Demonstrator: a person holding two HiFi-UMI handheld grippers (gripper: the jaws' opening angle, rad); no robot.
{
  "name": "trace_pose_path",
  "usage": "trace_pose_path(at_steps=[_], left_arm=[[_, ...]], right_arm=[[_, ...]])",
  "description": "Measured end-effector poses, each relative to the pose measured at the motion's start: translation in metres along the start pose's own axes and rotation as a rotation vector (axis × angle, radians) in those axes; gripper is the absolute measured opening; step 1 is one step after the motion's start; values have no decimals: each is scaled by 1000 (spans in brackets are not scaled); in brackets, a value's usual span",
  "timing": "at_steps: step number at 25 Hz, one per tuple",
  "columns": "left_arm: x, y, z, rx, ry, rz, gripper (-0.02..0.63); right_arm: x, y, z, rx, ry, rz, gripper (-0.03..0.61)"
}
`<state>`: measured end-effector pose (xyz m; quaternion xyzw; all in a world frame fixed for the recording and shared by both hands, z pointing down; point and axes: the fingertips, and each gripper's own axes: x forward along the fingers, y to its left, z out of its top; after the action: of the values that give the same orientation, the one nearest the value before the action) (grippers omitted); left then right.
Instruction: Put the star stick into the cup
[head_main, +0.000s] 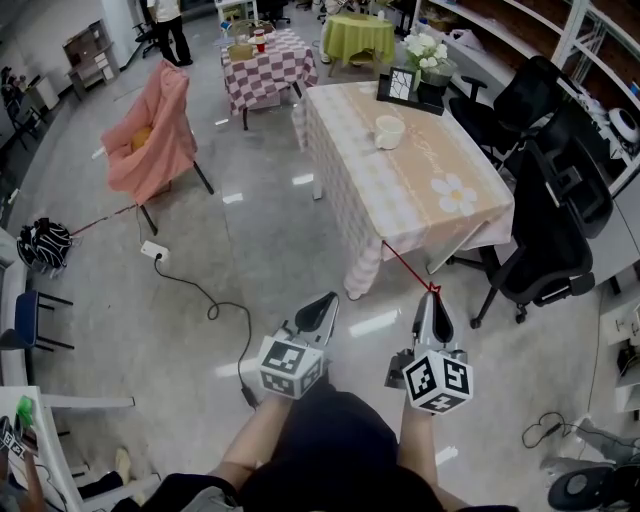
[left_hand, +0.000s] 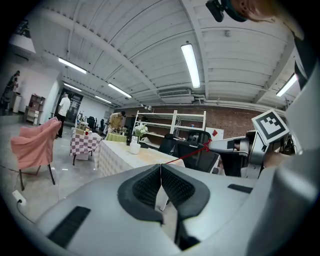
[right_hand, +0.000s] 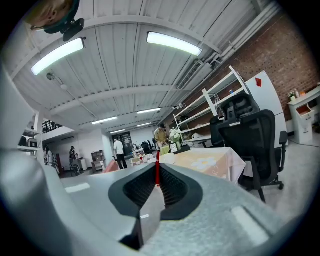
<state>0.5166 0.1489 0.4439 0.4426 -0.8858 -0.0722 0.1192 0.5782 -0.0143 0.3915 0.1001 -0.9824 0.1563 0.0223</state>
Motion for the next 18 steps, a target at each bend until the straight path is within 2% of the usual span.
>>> trace_pose_path(at_steps=[8,18], left_arm=[[31,33,6,-6,19,8,11],[94,69,36,14,18,-18,11]], right_arm=[[47,3,-3,21,11,0,17],[117,-6,22,18,-12,-22,17]])
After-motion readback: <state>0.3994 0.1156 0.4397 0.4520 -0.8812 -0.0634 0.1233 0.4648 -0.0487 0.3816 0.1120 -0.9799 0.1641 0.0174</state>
